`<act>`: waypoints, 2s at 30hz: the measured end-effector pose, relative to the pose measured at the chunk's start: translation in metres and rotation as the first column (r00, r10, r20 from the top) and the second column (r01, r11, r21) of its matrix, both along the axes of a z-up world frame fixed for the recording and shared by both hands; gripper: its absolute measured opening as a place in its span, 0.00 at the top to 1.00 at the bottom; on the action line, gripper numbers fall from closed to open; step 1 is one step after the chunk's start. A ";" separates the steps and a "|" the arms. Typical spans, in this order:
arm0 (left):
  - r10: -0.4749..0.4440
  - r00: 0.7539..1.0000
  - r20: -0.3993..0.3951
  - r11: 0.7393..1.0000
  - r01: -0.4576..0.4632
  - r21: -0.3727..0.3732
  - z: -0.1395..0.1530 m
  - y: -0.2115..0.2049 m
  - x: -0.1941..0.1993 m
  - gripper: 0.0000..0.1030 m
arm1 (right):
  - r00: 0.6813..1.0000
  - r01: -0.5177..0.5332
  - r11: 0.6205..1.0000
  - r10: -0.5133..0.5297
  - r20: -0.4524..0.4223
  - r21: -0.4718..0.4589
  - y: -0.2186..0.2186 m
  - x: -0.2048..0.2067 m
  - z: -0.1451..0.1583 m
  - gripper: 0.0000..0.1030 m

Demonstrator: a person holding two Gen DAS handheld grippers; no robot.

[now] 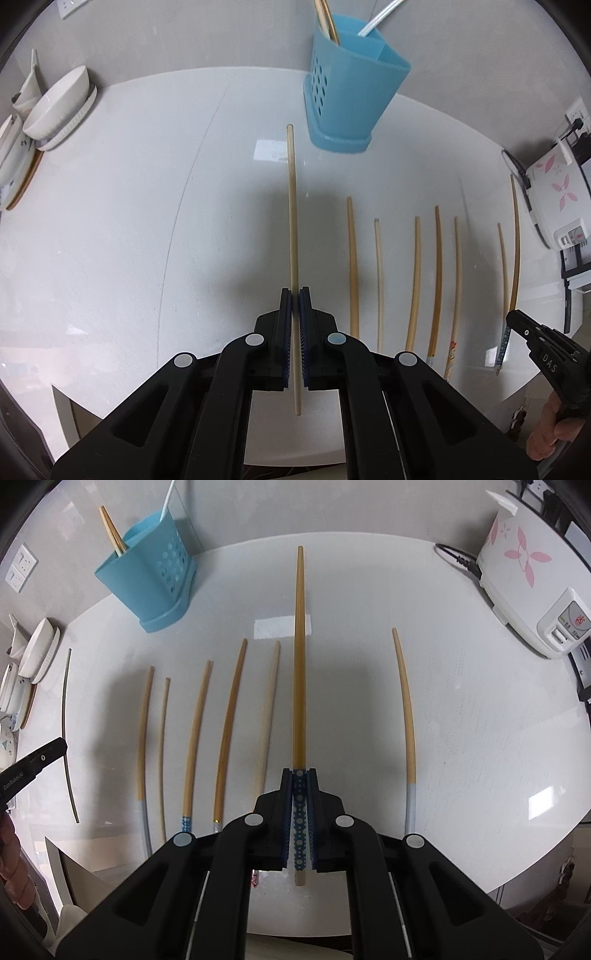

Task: Organize utensils
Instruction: 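Lift the blue-ended chopstick with the left tool and carry it to the holder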

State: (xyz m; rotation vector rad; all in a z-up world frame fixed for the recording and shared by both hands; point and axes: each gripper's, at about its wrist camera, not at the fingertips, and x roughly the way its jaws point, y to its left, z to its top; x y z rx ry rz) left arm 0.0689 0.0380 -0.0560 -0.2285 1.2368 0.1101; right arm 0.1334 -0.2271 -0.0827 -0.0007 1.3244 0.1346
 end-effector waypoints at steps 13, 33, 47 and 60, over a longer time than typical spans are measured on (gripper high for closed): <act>-0.004 0.989 0.147 1.000 0.003 0.004 0.042 0.002 0.024 0.97 | 0.992 -0.025 0.998 0.019 0.124 0.051 0.024 0.026 0.039 0.94; -0.006 0.915 0.404 1.000 0.009 -0.005 0.091 0.005 0.059 0.97 | 0.943 -0.137 0.982 0.090 0.319 0.130 0.076 0.064 0.097 0.94; -0.011 0.819 0.574 1.000 0.015 -0.002 0.100 0.006 0.110 0.97 | 0.897 -0.196 0.964 0.102 0.431 0.180 0.108 0.110 0.124 0.94; -0.023 0.754 0.657 0.998 0.058 -0.031 0.076 0.011 0.166 0.97 | 0.895 -0.200 0.958 0.094 0.436 0.203 0.117 0.154 0.106 0.94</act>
